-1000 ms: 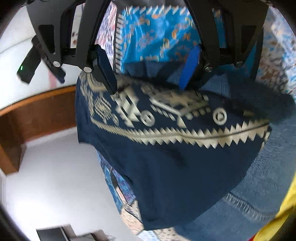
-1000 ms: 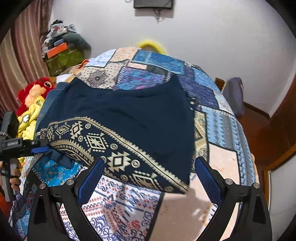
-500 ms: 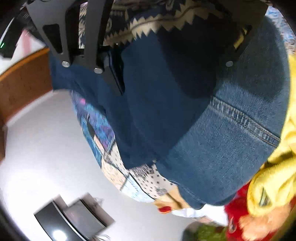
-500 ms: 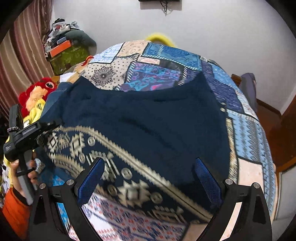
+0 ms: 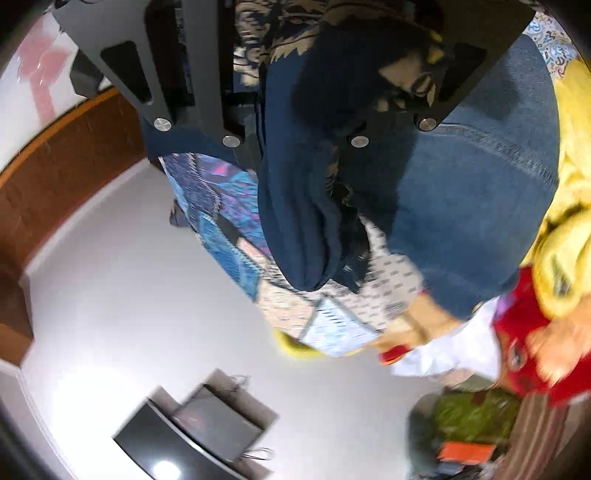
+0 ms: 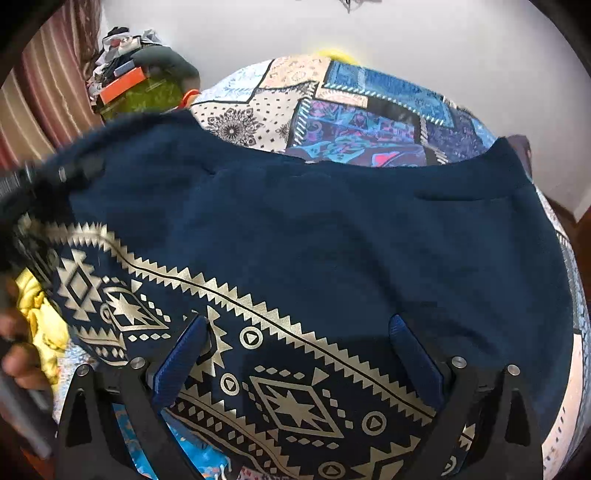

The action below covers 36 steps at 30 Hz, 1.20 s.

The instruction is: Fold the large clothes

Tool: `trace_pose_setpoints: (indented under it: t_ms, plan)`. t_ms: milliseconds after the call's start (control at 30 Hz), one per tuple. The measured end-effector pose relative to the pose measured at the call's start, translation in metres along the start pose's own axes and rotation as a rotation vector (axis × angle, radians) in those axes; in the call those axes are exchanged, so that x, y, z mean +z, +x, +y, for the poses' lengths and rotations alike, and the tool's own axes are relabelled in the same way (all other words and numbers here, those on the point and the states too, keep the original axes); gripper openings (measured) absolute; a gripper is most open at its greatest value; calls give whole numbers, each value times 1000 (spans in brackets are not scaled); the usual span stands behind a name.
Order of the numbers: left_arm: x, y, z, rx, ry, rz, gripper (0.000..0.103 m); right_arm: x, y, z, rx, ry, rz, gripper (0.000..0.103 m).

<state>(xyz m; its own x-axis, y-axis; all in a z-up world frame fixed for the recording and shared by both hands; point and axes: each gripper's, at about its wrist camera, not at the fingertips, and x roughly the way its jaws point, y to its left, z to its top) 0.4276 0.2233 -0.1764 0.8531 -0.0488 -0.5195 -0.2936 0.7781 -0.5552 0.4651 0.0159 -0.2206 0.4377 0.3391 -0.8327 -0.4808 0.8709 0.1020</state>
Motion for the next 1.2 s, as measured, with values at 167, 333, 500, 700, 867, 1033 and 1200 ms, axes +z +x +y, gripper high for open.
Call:
trace_pose_setpoints:
  t_ms: [167,333,500,700,867,1033,1200]
  plan:
    - [-2,-7,-72,-16,162,-7,22,0,-30,-41,147,100,61,98]
    - [-30,-8,-167,-90,358,-7,21,-31,-98,-114,101,247,-43,99]
    - [-100,17,-239,-161,570,134,21,-62,-153,-176,-23,324,-108,99]
    - [-183,51,-253,-167,725,404,21,-104,-195,-226,-79,388,-113,99]
    - [-207,39,-252,-174,826,474,44,-126,-214,-238,-109,383,-104,99]
    - [-227,-15,-258,-219,977,474,69,-131,-227,-234,-116,333,-114,99]
    - [-207,-63,-235,-160,1045,346,81,-117,-235,-213,-82,279,-167,99]
